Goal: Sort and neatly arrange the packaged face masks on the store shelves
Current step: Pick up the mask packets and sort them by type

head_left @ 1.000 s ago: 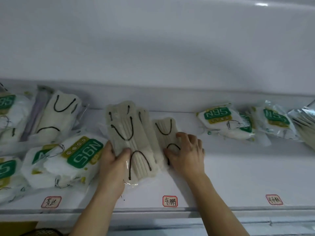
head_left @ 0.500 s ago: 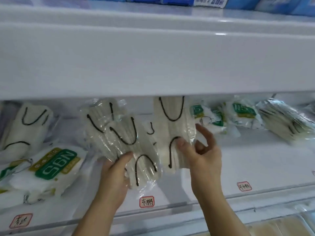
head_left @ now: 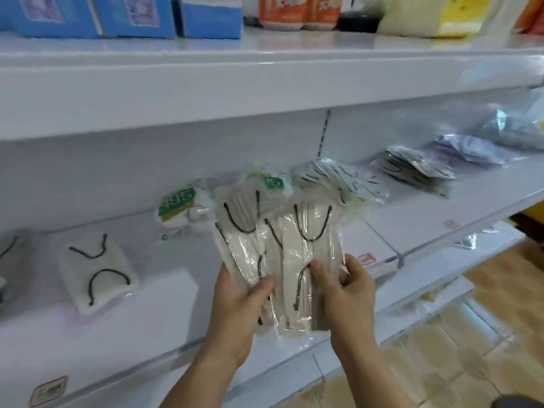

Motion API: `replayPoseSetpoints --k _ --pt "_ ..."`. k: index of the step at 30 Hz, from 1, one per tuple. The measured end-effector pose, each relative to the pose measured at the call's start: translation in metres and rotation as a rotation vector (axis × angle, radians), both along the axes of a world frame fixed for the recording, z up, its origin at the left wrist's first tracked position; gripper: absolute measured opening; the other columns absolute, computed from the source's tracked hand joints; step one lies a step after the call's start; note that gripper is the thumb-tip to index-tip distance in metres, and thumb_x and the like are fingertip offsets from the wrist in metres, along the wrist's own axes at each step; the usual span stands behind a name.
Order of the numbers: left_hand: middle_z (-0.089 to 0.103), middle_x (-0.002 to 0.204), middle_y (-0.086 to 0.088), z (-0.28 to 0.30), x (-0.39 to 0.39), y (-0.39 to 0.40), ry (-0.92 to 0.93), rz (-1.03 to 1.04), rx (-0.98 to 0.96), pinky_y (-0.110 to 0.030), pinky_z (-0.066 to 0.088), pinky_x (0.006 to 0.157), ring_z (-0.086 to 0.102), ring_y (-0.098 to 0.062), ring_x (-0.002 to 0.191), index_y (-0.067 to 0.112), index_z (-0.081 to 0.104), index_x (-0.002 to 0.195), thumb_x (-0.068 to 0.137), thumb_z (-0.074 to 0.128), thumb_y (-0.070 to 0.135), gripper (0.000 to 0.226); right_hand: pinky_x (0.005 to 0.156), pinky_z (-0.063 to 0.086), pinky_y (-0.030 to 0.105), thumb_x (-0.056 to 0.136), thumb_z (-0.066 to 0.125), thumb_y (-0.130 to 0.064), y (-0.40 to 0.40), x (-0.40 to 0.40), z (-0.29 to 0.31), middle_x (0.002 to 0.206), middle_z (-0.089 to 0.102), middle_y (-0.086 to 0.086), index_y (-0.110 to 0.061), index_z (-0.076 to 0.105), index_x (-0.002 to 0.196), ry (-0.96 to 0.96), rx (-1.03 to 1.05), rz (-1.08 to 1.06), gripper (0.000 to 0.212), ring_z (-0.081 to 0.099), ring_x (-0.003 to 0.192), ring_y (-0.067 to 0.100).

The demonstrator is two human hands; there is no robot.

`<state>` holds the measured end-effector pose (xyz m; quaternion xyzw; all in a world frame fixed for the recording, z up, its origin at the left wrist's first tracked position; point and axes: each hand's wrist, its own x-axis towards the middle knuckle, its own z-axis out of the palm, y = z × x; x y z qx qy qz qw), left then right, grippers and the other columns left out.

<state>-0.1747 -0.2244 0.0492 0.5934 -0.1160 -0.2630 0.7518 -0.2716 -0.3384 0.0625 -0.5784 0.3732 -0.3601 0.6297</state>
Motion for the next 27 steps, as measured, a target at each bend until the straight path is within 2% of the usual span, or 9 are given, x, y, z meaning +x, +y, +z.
replayPoseSetpoints --k 3,5,8,12,15,18,20,23,27 --pt "0.077 0.114 0.000 0.004 -0.039 -0.066 -0.180 -0.044 0.024 -0.037 0.060 0.081 0.075 -0.020 0.104 0.023 0.060 0.127 0.082 0.081 0.000 0.054 0.069 0.064 0.041 0.091 0.075 -0.009 -0.049 -0.049 0.000 0.085 0.078 0.006 -0.018 0.069 0.105 0.001 -0.003 0.035 0.018 0.076 0.078 0.027" --pt "0.079 0.107 0.004 0.005 -0.064 -0.107 -0.130 -0.058 0.022 -0.030 0.061 0.076 0.076 -0.016 0.099 0.024 0.063 0.120 0.083 0.080 0.001 0.047 0.071 0.063 0.041 0.091 0.075 -0.009 -0.081 -0.080 -0.003 0.088 0.078 0.005 -0.019 0.071 0.103 0.010 -0.019 -0.013 0.016 0.076 0.081 0.025" --pt "0.079 0.102 -0.008 0.003 -0.101 -0.163 0.047 -0.170 0.028 -0.047 0.061 0.079 0.075 -0.032 0.097 0.015 0.066 0.119 0.098 0.064 0.005 0.024 0.072 0.062 0.045 0.094 0.071 -0.011 -0.134 -0.124 -0.011 0.088 0.078 0.006 -0.018 0.071 0.101 -0.028 0.023 -0.234 0.010 0.076 0.085 0.028" --pt "0.079 0.103 -0.007 0.000 -0.121 -0.232 -0.135 -0.283 0.111 -0.044 0.057 0.090 0.074 -0.034 0.098 0.013 0.069 0.117 0.095 0.070 0.004 0.024 0.058 0.055 0.024 0.098 0.068 -0.017 -0.196 -0.159 -0.018 0.089 0.078 0.000 -0.019 0.067 0.110 -0.117 0.124 -0.436 0.012 0.074 0.078 0.015" --pt "0.079 0.103 -0.005 -0.001 -0.129 -0.283 -0.178 -0.325 0.127 -0.048 0.057 0.095 0.075 -0.025 0.100 0.011 0.069 0.117 0.086 0.081 0.010 0.033 0.066 0.055 0.035 0.098 0.067 -0.022 -0.236 -0.171 -0.029 0.087 0.075 0.010 -0.022 0.067 0.110 -0.124 0.117 -0.456 0.011 0.069 0.077 0.024" --pt "0.079 0.105 -0.003 -0.004 -0.137 -0.337 -0.110 -0.339 0.120 -0.048 0.056 0.097 0.075 -0.021 0.102 0.015 0.070 0.116 0.093 0.073 0.010 0.024 0.078 0.055 0.053 0.099 0.066 -0.024 -0.279 -0.176 -0.039 0.094 0.070 0.024 -0.026 0.069 0.109 -0.136 0.108 -0.457 0.010 0.068 0.080 0.040" --pt "0.079 0.105 -0.007 -0.008 -0.140 -0.378 0.043 -0.343 0.097 -0.051 0.054 0.098 0.074 -0.024 0.104 0.019 0.072 0.111 0.097 0.067 0.012 0.016 0.069 0.054 0.047 0.100 0.066 -0.024 -0.316 -0.180 -0.041 0.084 0.071 0.018 -0.019 0.066 0.113 -0.131 0.088 -0.493 0.014 0.065 0.072 0.033" --pt "0.077 0.110 -0.013 -0.008 -0.140 -0.443 0.217 -0.358 0.100 -0.061 0.051 0.102 0.072 -0.034 0.108 0.016 0.075 0.108 0.096 0.064 0.018 0.017 0.053 0.040 0.033 0.099 0.066 -0.026 -0.377 -0.188 -0.034 0.062 0.052 0.006 -0.007 0.059 0.105 -0.089 0.039 -0.528 0.021 0.045 0.055 0.023" --pt "0.077 0.104 -0.012 0.006 -0.138 -0.518 -0.001 -0.468 0.122 -0.042 0.053 0.093 0.072 -0.022 0.102 0.014 0.072 0.110 0.103 0.059 0.022 0.016 0.051 0.043 0.036 0.099 0.066 -0.022 -0.449 -0.193 -0.009 0.066 0.057 0.003 -0.010 0.059 0.106 -0.108 0.021 -0.548 0.015 0.050 0.057 0.024"
